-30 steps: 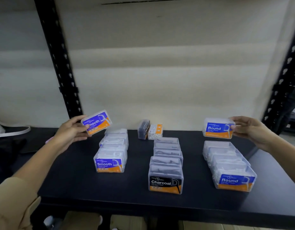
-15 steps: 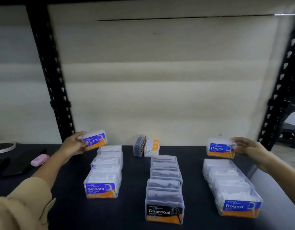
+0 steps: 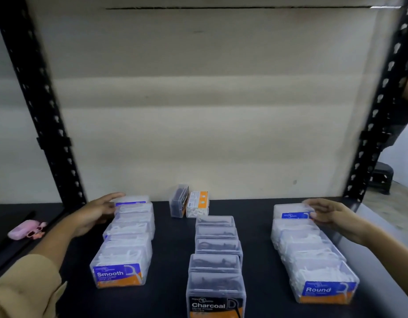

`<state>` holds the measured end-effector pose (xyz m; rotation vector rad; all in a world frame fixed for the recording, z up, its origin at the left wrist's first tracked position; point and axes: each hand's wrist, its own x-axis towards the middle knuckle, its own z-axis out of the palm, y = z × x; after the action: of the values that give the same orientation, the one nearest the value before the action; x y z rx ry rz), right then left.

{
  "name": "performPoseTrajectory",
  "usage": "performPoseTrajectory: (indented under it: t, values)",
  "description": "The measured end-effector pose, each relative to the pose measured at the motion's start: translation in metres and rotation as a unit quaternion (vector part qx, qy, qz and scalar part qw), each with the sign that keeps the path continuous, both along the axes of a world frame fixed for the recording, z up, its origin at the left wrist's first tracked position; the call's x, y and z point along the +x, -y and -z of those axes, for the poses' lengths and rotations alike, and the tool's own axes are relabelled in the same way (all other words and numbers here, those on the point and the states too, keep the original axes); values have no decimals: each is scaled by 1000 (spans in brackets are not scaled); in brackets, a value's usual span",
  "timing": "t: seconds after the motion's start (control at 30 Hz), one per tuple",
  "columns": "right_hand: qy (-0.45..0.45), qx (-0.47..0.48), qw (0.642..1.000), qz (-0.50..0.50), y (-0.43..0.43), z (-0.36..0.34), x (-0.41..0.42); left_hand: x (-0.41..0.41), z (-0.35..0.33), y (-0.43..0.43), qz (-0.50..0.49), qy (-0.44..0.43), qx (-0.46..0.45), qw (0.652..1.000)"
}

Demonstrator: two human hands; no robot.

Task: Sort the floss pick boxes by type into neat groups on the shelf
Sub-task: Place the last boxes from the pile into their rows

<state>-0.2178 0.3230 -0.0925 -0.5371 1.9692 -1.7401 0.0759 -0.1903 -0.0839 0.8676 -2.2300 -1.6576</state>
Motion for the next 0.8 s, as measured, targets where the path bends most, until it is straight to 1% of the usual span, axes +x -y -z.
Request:
performPoseTrajectory:
  t: [0.07,0.13,0.23,0.27,0.3,0.37,0.43,0.5,0.57,0.63,0.67,0.73,0.77,0.8]
  values:
    - [9,-9,1000,-22,0,3,-2,0,1,3,17,5,6,1000]
    - [12,1,999,-44,2,0,1,0,0,4,30,10,11,999]
    - [33,16,996,-76,6,-13,10,-2,0,5,25,18,21,999]
    - [41,21,996,-70,8,-16,12,-3,-2,4,21,27,16,999]
    - [34,36,997,-59,10,-19,14,-4,-5,2,20,35,1,999]
    - [-20,78,997,-19,17,-27,13,-10,-14,-2,-6,38,-78,996]
    - [-90,96,991,33,34,-42,13,-20,-26,-11,-70,-4,-162,984]
    - [-160,95,981,46,61,-59,20,-34,-39,-25,-102,-43,-227,967]
    - [-259,131,957,16,98,-72,31,-48,-51,-46,-76,-31,-283,955]
    - [-366,210,906,-46,139,-77,43,-64,-59,-72,-27,14,-329,944]
    - [-401,253,876,-88,159,-76,48,-72,-60,-84,-5,37,-352,935]
    - [-436,320,822,-179,196,-69,58,-85,-58,-105,32,82,-393,915]
    - [-434,347,803,-214,212,-64,63,-91,-55,-112,46,107,-406,907]
    - [-423,369,793,-236,226,-58,65,-96,-52,-117,57,132,-411,900]
